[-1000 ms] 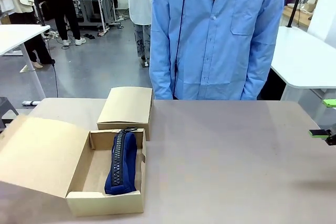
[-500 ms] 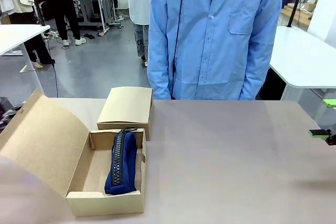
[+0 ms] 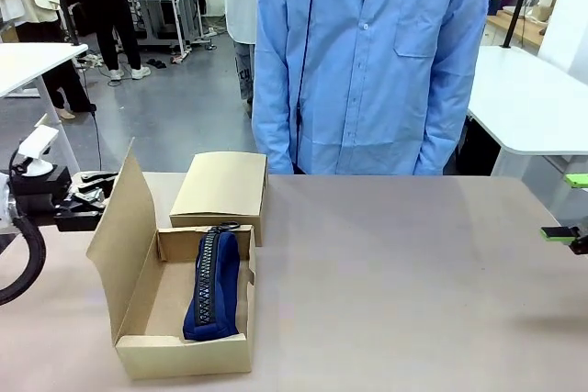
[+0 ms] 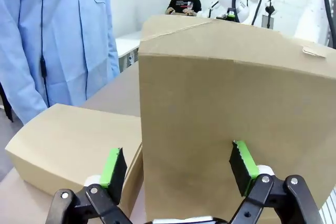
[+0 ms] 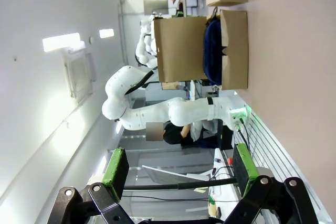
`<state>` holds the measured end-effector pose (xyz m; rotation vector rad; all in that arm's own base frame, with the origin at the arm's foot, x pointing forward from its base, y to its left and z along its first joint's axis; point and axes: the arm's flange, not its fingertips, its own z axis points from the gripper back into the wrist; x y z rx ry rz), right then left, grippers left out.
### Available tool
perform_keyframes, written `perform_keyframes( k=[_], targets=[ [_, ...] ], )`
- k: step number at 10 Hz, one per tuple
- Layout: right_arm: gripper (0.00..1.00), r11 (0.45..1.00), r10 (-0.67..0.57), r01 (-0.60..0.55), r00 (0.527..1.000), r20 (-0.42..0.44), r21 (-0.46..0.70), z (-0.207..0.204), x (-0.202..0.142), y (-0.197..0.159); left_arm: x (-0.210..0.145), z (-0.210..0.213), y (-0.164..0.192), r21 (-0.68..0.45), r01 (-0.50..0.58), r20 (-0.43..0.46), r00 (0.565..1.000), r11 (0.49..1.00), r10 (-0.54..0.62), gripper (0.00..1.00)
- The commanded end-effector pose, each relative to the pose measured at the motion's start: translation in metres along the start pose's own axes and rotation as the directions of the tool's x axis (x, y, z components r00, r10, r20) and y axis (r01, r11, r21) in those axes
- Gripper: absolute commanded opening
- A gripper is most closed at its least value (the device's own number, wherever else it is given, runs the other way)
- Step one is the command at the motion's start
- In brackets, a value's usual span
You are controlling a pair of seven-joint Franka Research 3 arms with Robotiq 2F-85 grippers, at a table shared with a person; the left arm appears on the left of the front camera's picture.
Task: Place items inside the box.
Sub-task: Close the lid of the Mailer Box closest to the robot.
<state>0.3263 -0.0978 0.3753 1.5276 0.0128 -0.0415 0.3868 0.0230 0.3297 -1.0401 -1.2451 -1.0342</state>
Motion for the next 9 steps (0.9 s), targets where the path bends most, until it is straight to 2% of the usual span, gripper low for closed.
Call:
perform_keyframes(
  k=[1,2,3,4,5,7,9],
  targets=[
    [1.00,1.000,-0.013,0.013,1.000,-0.015,-0.008,0.002,-0.002,0.004,0.002,0.013,-0.004,-0.008,0.026,0.009,1.000,1.000,-0.026,1.00],
    [1.00,1.000,-0.013,0.013,1.000,-0.015,-0.008,0.002,-0.002,0.004,0.000,0.000,0.000,0.000,0.000,0.000,1.000,1.000,0.000,1.00],
    [1.00,1.000,-0.013,0.013,1.000,-0.015,-0.008,0.002,-0.002,0.004,-0.005,-0.006,-0.012,0.022,0.015,0.068,0.998,1.000,-0.016,1.00],
    [1.00,1.000,-0.013,0.013,1.000,-0.015,-0.008,0.002,-0.002,0.004,-0.006,-0.013,-0.022,0.049,0.068,0.080,0.994,0.996,-0.072,1.00],
    [1.00,1.000,-0.013,0.013,1.000,-0.015,-0.008,0.002,-0.002,0.004,-0.005,-0.021,-0.035,-0.011,0.066,0.111,0.992,0.998,-0.064,1.00],
    [1.00,1.000,-0.013,0.013,1.000,-0.015,-0.008,0.002,-0.002,0.004,-0.003,-0.041,-0.051,-0.059,0.048,0.133,0.990,0.997,-0.040,1.00],
    [1.00,1.000,-0.013,0.013,1.000,-0.015,-0.008,0.002,-0.002,0.004,-0.010,-0.070,-0.059,-0.125,0.013,0.120,0.993,0.992,0.002,1.00]
  ],
)
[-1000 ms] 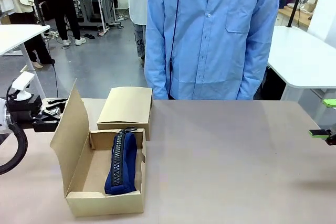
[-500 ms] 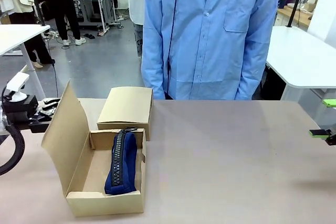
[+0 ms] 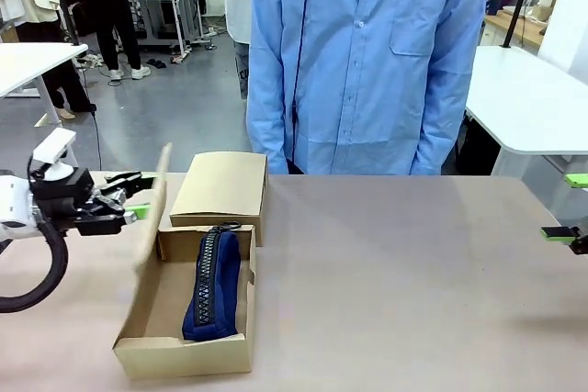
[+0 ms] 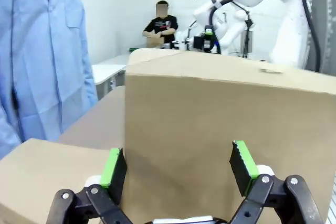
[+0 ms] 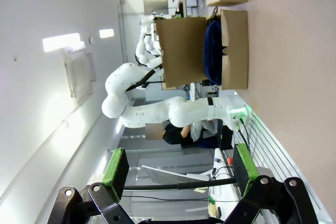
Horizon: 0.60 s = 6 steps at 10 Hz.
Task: Place items inside the box.
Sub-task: Close the lid of the Mailer Box closest to the robot.
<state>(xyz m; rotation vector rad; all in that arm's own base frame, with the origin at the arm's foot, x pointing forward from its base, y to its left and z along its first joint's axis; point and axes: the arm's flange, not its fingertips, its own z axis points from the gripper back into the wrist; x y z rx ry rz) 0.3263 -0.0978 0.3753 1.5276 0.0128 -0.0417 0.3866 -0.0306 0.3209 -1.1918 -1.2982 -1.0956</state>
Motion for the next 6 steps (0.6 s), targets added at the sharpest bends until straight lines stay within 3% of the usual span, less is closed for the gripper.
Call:
perform_keyframes(
  k=[1,6],
  targets=[
    [1.00,1.000,-0.013,0.013,1.000,-0.015,-0.008,0.002,-0.002,0.004,-0.008,-0.037,-0.049,-0.039,-0.026,-0.011,1.000,0.999,0.026,1.00],
    [1.00,1.000,-0.013,0.013,1.000,-0.015,-0.008,0.002,-0.002,0.004,-0.032,-0.080,-0.061,-0.132,-0.047,-0.120,0.992,0.990,0.031,1.00]
  ],
)
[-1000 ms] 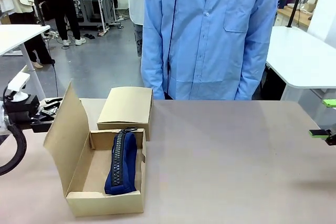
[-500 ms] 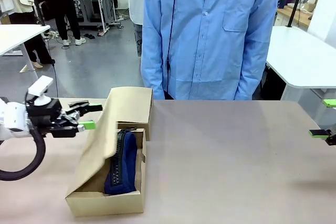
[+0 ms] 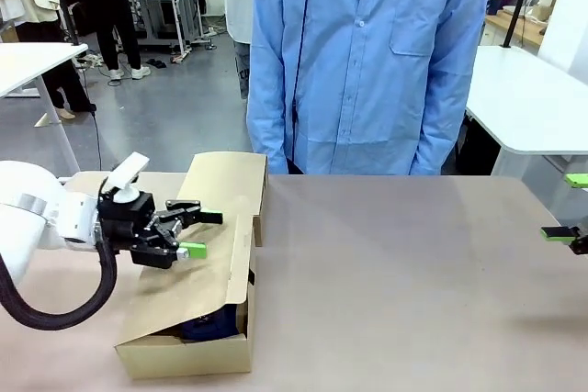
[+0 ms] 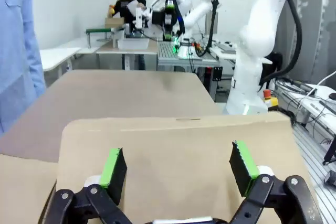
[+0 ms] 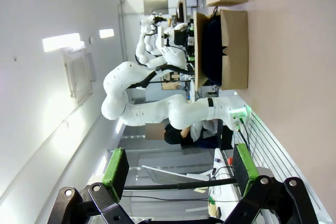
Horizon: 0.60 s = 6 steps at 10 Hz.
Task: Place items inside the box.
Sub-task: Close the lid of the Mailer Box closest to the robot.
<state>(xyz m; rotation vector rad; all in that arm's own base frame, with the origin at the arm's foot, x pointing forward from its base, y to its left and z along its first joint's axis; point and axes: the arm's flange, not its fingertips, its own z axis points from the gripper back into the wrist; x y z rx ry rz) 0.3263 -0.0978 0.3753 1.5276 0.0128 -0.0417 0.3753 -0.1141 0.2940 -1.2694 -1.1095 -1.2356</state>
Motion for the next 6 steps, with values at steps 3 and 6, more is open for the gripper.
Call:
perform_keyframes(
  k=[3,6],
  targets=[
    [1.00,1.000,-0.013,0.013,1.000,-0.015,-0.008,0.002,-0.002,0.004,-0.015,-0.011,-0.047,0.072,0.067,-0.089,0.994,0.995,-0.060,1.00],
    [1.00,1.000,-0.013,0.013,1.000,-0.015,-0.008,0.002,-0.002,0.004,-0.030,-0.011,-0.054,0.022,0.148,-0.238,0.961,0.989,-0.139,1.00]
  ],
)
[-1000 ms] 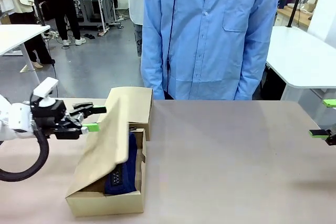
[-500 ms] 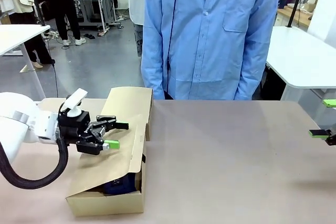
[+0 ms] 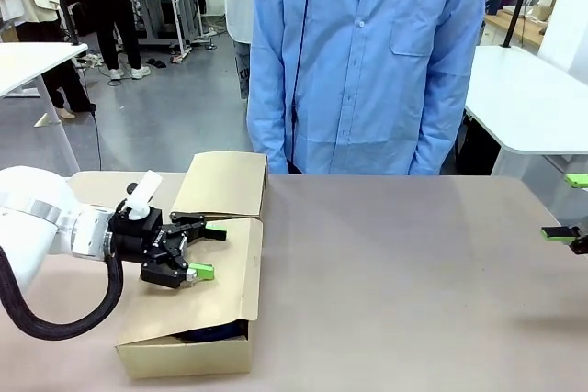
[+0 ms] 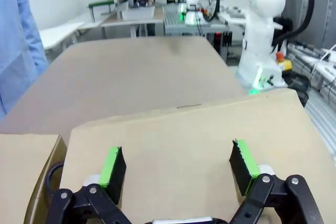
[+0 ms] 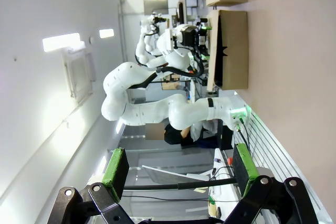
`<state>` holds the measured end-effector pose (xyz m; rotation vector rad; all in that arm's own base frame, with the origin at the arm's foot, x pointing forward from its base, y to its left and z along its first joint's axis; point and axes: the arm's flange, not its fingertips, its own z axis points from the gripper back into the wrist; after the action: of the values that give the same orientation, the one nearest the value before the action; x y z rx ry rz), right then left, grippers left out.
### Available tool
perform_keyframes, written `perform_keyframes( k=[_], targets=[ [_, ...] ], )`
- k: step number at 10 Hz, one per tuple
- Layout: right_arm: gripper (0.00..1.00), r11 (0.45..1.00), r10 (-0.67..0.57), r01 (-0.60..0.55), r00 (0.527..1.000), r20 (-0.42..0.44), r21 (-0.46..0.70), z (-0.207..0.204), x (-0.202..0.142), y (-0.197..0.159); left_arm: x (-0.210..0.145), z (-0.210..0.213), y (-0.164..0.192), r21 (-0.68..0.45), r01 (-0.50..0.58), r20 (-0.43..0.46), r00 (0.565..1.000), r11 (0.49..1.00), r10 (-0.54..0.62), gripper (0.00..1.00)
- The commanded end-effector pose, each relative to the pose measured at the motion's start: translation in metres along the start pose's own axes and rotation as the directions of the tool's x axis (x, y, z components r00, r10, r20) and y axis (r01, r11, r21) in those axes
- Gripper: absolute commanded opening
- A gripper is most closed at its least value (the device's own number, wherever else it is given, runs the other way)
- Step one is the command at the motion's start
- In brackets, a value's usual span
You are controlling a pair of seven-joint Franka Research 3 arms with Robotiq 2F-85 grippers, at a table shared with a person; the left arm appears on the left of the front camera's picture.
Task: Place items inside the box.
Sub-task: Close the lid of the Mailer Box closest to the robot.
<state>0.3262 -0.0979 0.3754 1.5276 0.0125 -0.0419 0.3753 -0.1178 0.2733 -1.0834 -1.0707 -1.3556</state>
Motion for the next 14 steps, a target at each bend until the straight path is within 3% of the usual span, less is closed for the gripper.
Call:
perform_keyframes(
  k=[1,5,7,10,11,13,14],
  targets=[
    [1.00,1.000,-0.013,0.013,1.000,-0.015,-0.008,0.002,-0.002,0.004,-0.006,-0.009,-0.056,-0.014,0.076,-0.105,0.991,0.997,-0.077,1.00],
    [1.00,1.000,-0.013,0.013,1.000,-0.015,-0.008,0.002,-0.002,0.004,-0.004,-0.005,-0.057,-0.020,0.092,-0.122,0.988,0.996,-0.094,1.00],
    [1.00,1.000,-0.013,0.013,1.000,-0.015,-0.008,0.002,-0.002,0.004,0.019,0.018,-0.056,0.001,0.113,-0.048,0.992,0.994,-0.113,1.00],
    [1.00,1.000,-0.013,0.013,1.000,-0.015,-0.008,0.002,-0.002,0.004,0.062,0.068,-0.062,0.003,0.067,0.216,0.974,0.998,-0.066,1.00],
    [1.00,1.000,-0.013,0.013,1.000,-0.015,-0.008,0.002,-0.002,0.004,0.072,0.082,-0.060,0.040,-0.001,0.273,0.962,0.999,-0.010,1.00],
    [1.00,1.000,-0.013,0.013,1.000,-0.015,-0.008,0.002,-0.002,0.004,0.081,0.119,-0.056,0.126,-0.240,0.279,0.940,0.962,0.198,1.00],
    [1.00,1.000,-0.013,0.013,1.000,-0.015,-0.008,0.002,-0.002,0.004,0.084,0.136,-0.054,0.177,-0.459,0.265,0.874,0.871,0.407,1.00]
  ],
)
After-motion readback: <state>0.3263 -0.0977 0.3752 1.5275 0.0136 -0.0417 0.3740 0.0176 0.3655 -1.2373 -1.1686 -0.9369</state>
